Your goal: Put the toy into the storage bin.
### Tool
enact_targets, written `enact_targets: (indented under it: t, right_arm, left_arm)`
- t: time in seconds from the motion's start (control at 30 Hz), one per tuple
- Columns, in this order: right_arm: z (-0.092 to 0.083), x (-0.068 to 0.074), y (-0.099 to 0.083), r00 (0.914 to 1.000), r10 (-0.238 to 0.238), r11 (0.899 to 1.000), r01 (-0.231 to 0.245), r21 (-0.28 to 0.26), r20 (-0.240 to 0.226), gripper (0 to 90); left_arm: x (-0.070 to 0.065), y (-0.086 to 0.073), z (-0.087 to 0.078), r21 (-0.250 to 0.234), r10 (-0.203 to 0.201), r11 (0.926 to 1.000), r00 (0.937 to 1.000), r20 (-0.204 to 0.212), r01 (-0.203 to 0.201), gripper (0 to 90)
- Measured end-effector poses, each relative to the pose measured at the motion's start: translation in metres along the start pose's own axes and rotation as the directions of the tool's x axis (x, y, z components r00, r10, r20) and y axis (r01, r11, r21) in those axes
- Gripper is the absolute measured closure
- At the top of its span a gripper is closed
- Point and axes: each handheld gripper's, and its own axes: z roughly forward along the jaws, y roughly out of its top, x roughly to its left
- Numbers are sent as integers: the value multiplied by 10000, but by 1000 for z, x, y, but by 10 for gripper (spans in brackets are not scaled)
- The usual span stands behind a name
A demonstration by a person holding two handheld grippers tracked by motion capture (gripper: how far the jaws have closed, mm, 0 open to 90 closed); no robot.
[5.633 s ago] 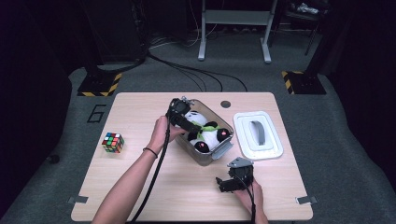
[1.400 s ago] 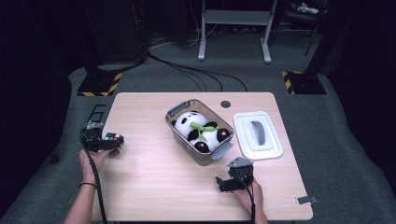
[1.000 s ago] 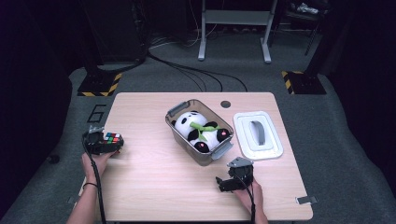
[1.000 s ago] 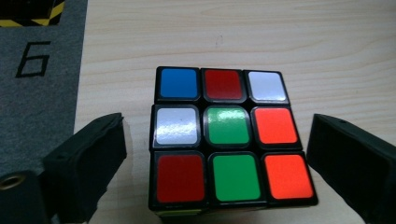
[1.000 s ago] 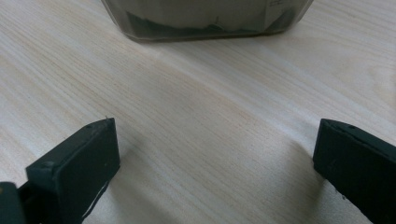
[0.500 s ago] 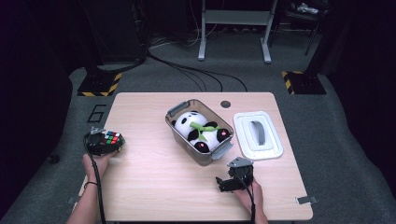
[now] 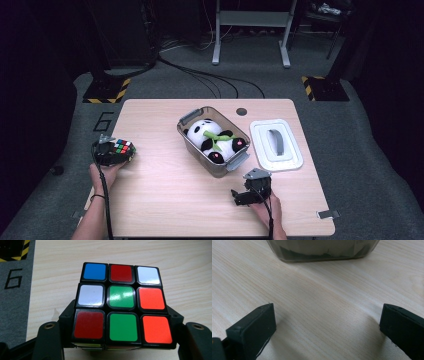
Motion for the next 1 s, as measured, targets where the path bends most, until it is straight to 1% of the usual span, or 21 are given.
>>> enact_targets:
  t: [0.03,0.07,0.13,0.2,0.23,0.27,0.37,0.4,0.43,0.53,0.6,0.7,0.73,0.77,0.87,1.0]
  right_arm:
    - [0,0,0,10000,-4,10000,4,2,0,0]
    - [0,0,0,10000,-5,10000,5,0,0,0]
    - [0,0,0,10000,1,10000,-1,0,-1,0]
    - [0,0,0,10000,-2,10000,2,1,0,0]
    - [0,0,0,10000,-2,10000,2,1,1,0]
    - [0,0,0,10000,-2,10000,2,1,0,0]
    - [0,0,0,10000,0,10000,0,1,3,0]
    - [0,0,0,10000,-2,10000,2,0,-2,0]
    - [0,0,0,10000,-2,10000,2,1,-1,0]
    - [0,0,0,10000,-5,10000,5,4,14,0]
    - [0,0,0,10000,-6,10000,6,1,0,0]
    - [0,0,0,10000,-4,10000,4,0,0,0]
    - [0,0,0,10000,-4,10000,4,0,-1,0]
    - [0,0,0,10000,-3,10000,3,1,0,0]
    - [0,0,0,10000,-7,10000,7,5,12,0]
    - [0,0,0,10000,-6,10000,6,-1,3,0]
  left_arm:
    - [-1,1,-1,25,25,10000,10000,21,-25,340]
    - [-3,3,-4,-123,117,9999,9999,77,-116,340]
    - [-5,3,-5,-124,116,9999,9999,55,-115,340]
    - [-7,5,-7,-213,315,9993,9994,141,-312,340]
    - [-10,7,-9,-143,414,9991,9989,210,-411,340]
    - [-11,7,-10,-225,466,9987,9986,253,-460,340]
    - [-14,9,-12,-236,550,9982,9980,323,-543,340]
    - [-17,9,-13,-347,547,9980,9978,362,-534,340]
    - [-17,10,-14,-270,641,9976,9972,392,-630,340]
    - [-24,13,-18,-378,871,9956,9949,509,-853,340]
    - [-26,14,-20,-379,925,9952,9941,566,-905,340]
    - [-29,17,-21,-555,883,9949,9936,706,-844,340]
    - [-30,18,-23,-502,876,9952,9930,794,-838,340]
    - [-31,19,-23,-621,858,9948,9932,793,-810,340]
    - [-35,23,-27,-636,933,9941,9911,950,-875,340]
    - [-42,29,-33,-833,1088,9915,9879,1109,-999,340]
